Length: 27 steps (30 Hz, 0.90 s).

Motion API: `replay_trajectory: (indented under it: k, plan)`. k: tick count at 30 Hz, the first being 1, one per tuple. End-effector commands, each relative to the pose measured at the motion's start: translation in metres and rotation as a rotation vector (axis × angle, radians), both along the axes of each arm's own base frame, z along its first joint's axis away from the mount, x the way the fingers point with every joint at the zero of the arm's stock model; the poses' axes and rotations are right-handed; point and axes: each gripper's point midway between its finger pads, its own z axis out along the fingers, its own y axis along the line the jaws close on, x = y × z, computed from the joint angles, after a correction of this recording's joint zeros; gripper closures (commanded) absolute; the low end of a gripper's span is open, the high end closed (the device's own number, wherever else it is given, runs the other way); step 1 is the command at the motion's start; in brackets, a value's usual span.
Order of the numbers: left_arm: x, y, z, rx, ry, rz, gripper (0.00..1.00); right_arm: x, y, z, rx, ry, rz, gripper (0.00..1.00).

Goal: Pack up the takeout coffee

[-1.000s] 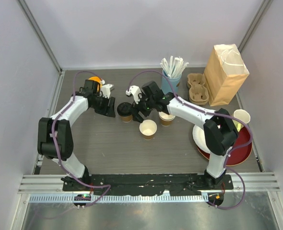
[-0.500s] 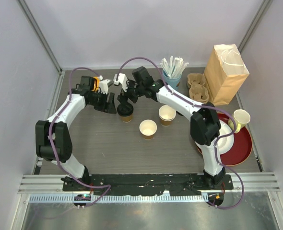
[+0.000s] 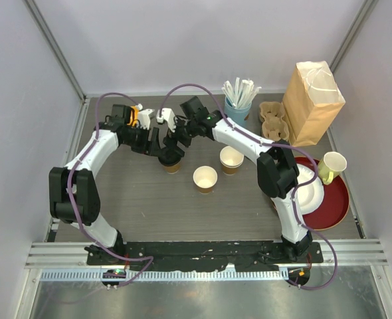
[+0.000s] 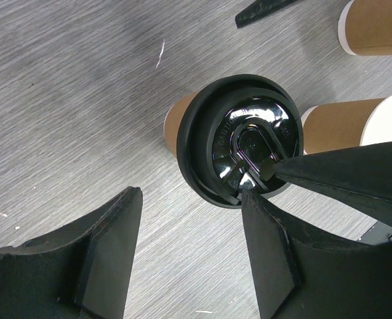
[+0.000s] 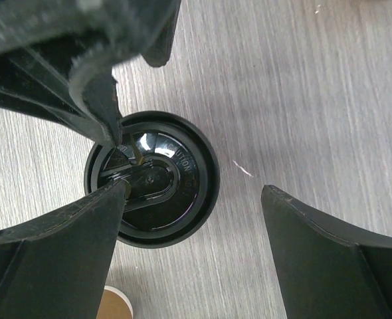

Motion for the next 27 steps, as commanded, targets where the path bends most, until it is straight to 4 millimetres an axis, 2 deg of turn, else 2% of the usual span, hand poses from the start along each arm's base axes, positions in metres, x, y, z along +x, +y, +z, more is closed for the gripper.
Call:
replay_trajectory:
  k: [1,3,6,7,9,11,12,13,14,15,17,18,27]
  plan:
    - [0.010,-0.003,0.020,-0.034,-0.047,0.005,0.35,0.015,0.007,0.041,0.069,-0.051,-0.032,0.11]
    - [0.011,-0.004,0.021,-0.035,-0.050,0.004,0.35,0.012,0.008,0.053,0.091,-0.062,-0.016,0.11]
    - [0.011,-0.004,0.020,-0.037,-0.050,0.004,0.38,-0.006,0.007,0.067,0.126,-0.078,0.083,0.12]
    - [0.012,-0.004,0.019,-0.038,-0.049,0.002,0.40,-0.018,0.009,0.068,0.145,-0.097,0.179,0.12]
    - [0.014,-0.005,0.017,-0.040,-0.044,0.007,0.43,-0.034,0.002,0.061,0.126,-0.097,0.271,0.12]
    - [0.017,-0.007,0.013,-0.050,-0.034,0.000,0.50,-0.038,-0.001,0.056,0.108,-0.132,0.339,0.12]
    - [0.017,-0.009,0.011,-0.056,-0.027,-0.003,0.52,-0.042,-0.004,0.045,0.074,-0.100,0.352,0.12]
    - [0.018,-0.011,0.011,-0.072,-0.021,-0.012,0.56,-0.041,-0.006,0.041,0.058,-0.097,0.357,0.12]
    - [0.019,-0.012,0.009,-0.076,-0.015,-0.016,0.57,-0.035,-0.005,0.047,0.048,-0.131,0.366,0.12]
    - [0.020,-0.014,0.009,-0.082,-0.012,-0.020,0.58,-0.038,-0.009,0.040,0.017,-0.099,0.366,0.12]
    - [0.022,-0.016,0.009,-0.089,-0.016,-0.029,0.59,-0.029,-0.007,0.036,-0.005,-0.106,0.371,0.13]
    - [0.023,-0.016,0.007,-0.086,-0.014,-0.030,0.59,-0.033,-0.009,0.032,-0.025,-0.078,0.376,0.13]
    - [0.036,-0.024,0.005,-0.070,-0.042,-0.059,0.61,-0.027,-0.011,0.019,-0.061,-0.081,0.388,0.13]
